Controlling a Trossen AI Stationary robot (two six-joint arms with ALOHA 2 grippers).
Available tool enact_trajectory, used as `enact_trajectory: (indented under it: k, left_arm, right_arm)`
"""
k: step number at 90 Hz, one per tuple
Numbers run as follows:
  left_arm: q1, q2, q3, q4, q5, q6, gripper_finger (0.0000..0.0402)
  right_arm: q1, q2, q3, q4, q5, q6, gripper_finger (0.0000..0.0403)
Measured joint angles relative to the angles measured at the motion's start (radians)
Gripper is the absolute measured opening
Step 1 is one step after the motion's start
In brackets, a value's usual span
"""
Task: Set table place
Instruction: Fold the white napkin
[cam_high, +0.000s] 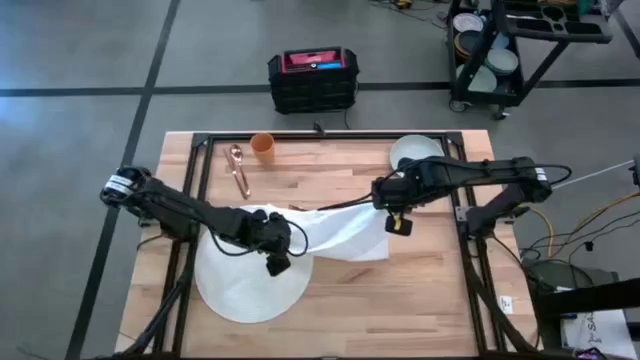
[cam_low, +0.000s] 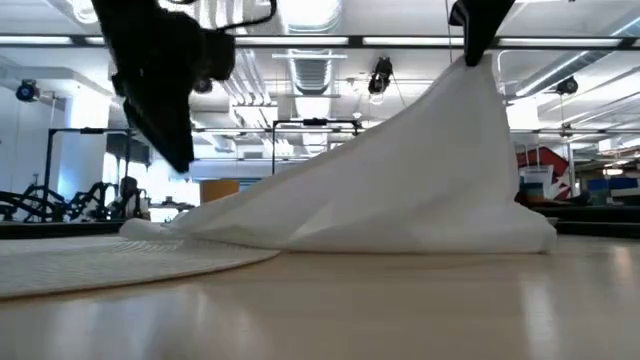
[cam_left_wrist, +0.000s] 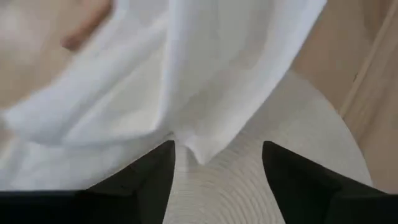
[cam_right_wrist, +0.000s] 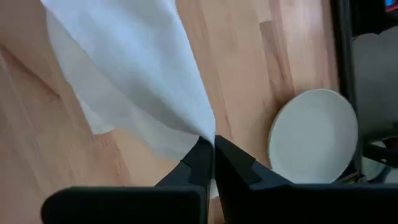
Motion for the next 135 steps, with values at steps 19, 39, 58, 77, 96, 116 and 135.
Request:
enact_trajectory:
  k: [19, 39, 58, 77, 96, 116, 135]
  left_arm:
    - [0.009, -0.048, -0.021, 0.014, -0.011, -0.017, 0.0242]
    - [0.002, -0.004, -0.027, 0.022, 0.038, -0.06, 0.0236]
    - [0.006, 0.07, -0.031, 0.035, 0.044, -0.056, 0.0244]
    - [0.045, 0.09, -0.065, 0.046, 0.133, -0.101, 0.0257]
    - [0.079, 0.032, -0.148, 0.085, 0.196, -0.206, 0.0257]
    - [0.125, -0.071, -0.285, 0.274, 0.224, -0.336, 0.0257]
    - [0.174, -0.136, -0.409, 0.408, 0.277, -0.43, 0.0253]
  right_arm:
    - [-0.002, 0.0, 0.0, 0.001, 0.008, -0.002, 0.0]
    - [-0.002, 0.0, 0.0, 0.001, 0.035, -0.014, 0.0]
    - [-0.004, 0.0, 0.0, 0.001, 0.037, -0.033, 0.0]
    - [-0.004, 0.0, 0.0, 0.002, 0.055, -0.048, 0.0]
    - [-0.004, -0.001, 0.0, 0.004, 0.059, -0.063, 0.0]
    - [-0.004, -0.009, 0.0, 0.006, 0.059, -0.071, 0.0]
    - [-0.004, -0.017, 0.0, 0.016, 0.059, -0.074, 0.0]
